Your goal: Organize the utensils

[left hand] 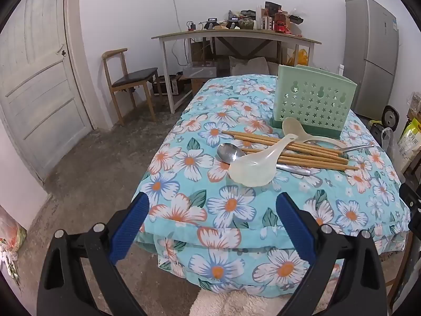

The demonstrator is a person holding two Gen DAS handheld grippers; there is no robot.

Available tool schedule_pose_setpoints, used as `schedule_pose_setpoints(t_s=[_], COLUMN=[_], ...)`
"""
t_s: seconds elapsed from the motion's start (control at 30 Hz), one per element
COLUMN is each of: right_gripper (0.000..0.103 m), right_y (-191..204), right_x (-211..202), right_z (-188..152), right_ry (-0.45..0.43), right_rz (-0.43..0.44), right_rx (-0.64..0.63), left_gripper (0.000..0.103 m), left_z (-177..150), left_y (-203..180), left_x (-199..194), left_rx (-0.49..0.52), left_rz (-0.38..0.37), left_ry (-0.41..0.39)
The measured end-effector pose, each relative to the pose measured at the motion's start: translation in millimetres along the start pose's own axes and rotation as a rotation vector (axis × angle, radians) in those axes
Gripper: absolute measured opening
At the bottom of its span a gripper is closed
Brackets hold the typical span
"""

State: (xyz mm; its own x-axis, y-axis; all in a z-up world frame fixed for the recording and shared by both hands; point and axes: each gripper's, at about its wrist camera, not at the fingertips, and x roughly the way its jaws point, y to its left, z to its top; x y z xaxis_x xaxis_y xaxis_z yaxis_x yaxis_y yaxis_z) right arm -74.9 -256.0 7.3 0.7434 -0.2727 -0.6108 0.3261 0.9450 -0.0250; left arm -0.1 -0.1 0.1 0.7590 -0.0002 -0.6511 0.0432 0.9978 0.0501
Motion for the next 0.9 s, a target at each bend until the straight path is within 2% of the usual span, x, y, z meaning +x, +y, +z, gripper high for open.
schedule_pose_setpoints(t_s=[0.9], right_gripper=[0.096], right_y=[-3.3], right_x=[0.7], right_z=[1.1], right_ry=[-0.009], right_rz=[0.004], right_rx=[0.006], left_gripper=[0.095], left_z=[-0.1], left_y=[0.0], left_x=[0.0], left_rx=[0.001], left_rz=[0.001], left_ry=[-0.001])
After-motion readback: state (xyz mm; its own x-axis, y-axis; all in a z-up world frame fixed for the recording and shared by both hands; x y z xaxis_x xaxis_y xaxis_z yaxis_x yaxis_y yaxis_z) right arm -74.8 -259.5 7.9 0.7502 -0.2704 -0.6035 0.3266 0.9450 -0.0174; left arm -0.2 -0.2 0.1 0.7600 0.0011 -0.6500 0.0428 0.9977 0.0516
